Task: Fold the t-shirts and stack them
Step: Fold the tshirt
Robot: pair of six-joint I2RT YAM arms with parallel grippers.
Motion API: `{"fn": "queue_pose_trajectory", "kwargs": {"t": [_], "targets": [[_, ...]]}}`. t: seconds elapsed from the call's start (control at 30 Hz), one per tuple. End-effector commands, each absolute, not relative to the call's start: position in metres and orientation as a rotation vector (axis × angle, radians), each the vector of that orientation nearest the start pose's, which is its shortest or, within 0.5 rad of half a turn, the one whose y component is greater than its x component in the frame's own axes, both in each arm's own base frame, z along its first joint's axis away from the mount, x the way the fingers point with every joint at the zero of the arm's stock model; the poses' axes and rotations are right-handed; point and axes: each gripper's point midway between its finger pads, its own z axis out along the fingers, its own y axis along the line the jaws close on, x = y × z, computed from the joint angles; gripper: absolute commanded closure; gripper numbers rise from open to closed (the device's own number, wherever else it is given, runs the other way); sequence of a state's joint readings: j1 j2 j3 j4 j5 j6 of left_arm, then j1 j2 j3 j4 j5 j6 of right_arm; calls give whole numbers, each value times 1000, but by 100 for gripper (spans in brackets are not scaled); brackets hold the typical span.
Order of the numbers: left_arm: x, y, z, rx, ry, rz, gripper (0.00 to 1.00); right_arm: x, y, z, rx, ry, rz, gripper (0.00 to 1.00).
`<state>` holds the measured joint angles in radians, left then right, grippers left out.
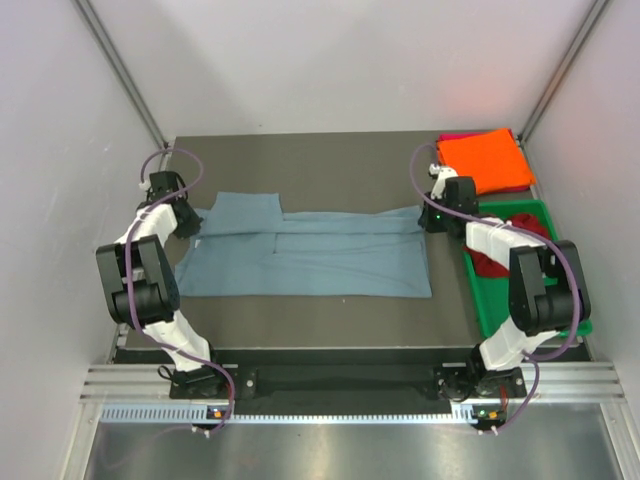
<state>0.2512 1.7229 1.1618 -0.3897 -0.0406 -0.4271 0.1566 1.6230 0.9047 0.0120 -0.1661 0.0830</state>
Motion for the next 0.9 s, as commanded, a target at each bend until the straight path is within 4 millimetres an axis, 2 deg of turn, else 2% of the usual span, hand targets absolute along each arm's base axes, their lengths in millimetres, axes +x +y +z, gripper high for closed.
{"fn": "queue_pose_trajectory", "kwargs": {"t": [0.0, 0.07, 0.17, 0.2, 0.33, 0.43, 0.5, 0.53, 0.57, 0.6, 0.63, 0.7, 0.73, 0.77, 0.8, 0.83, 0.87], "targets": [[382, 107, 77, -945, 2355, 98, 100, 398, 89, 80, -123, 2312, 247, 90], [369, 118, 72, -991, 2374, 201, 99, 389, 82, 76, -78, 2363, 217, 86], [365, 125, 86, -1031, 2351, 255, 85, 383, 83, 81, -44, 2387, 229, 82], [363, 130, 92, -1044, 2325, 306, 81, 383, 84, 87, -34, 2378, 239, 81], [373, 140, 140, -1000, 2187, 433, 74, 383, 90, 100, 19, 2373, 267, 77], [391, 121, 157, -909, 2185, 384, 73, 383, 99, 102, 29, 2389, 291, 73], [407, 97, 162, -818, 2204, 276, 74, 383, 106, 103, 24, 2400, 298, 71], [415, 74, 158, -752, 2245, 159, 74, 384, 110, 103, 18, 2393, 309, 71], [419, 60, 158, -712, 2263, 89, 74, 386, 114, 104, 16, 2387, 320, 70], [428, 47, 156, -650, 2269, 19, 74, 387, 125, 105, -9, 2378, 356, 69], [433, 23, 154, -586, 2296, -91, 74, 392, 132, 109, -26, 2351, 382, 69], [440, 7, 152, -542, 2318, -163, 74, 400, 152, 110, -81, 2339, 437, 69], [442, -3, 142, -518, 2354, -218, 74, 403, 165, 111, -114, 2328, 490, 71], [444, -5, 139, -512, 2371, -237, 74, 403, 177, 102, -147, 2351, 513, 71], [450, 1, 142, -523, 2365, -200, 74, 409, 188, 110, -169, 2333, 537, 72], [446, 16, 129, -569, 2403, -84, 72, 410, 193, 110, -181, 2336, 544, 72], [448, 24, 127, -585, 2403, -42, 71, 412, 204, 111, -204, 2332, 555, 72]]}}
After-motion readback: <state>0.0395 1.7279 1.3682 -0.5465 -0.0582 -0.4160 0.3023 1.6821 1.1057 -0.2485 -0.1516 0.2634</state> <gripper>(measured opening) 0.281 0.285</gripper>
